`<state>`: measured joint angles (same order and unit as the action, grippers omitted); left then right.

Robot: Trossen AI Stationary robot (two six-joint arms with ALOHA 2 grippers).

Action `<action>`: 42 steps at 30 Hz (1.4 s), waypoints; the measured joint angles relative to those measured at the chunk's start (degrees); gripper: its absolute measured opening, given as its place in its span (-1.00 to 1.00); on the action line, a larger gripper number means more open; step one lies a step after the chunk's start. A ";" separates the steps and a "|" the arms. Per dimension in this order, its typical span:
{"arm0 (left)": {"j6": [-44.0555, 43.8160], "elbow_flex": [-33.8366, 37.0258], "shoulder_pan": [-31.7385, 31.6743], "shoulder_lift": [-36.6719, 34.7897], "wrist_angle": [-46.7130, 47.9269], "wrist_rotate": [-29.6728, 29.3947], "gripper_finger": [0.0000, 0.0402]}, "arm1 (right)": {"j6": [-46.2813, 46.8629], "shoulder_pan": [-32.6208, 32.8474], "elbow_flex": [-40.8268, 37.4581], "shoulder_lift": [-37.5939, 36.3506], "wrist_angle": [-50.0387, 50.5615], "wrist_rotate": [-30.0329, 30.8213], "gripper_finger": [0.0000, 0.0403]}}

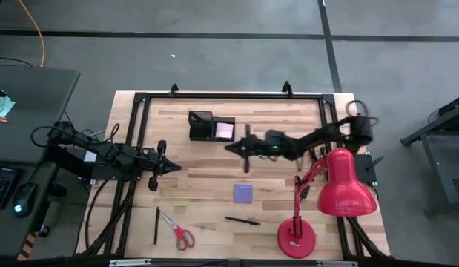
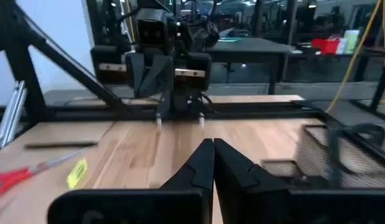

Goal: Pick and place office supplies into organizer
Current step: Put the yellow eraser into the black desk organizer

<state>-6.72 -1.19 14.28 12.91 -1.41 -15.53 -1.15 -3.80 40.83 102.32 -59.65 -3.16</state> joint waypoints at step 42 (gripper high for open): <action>0.02 -0.01 0.00 0.11 0.04 0.00 -1.00 | 9.74 -0.30 -40.34 -85.79 49.26 4.57 -1.00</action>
<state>-6.70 -1.20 14.28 13.02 -1.37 -15.53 8.59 -4.10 0.49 16.54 -10.39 1.41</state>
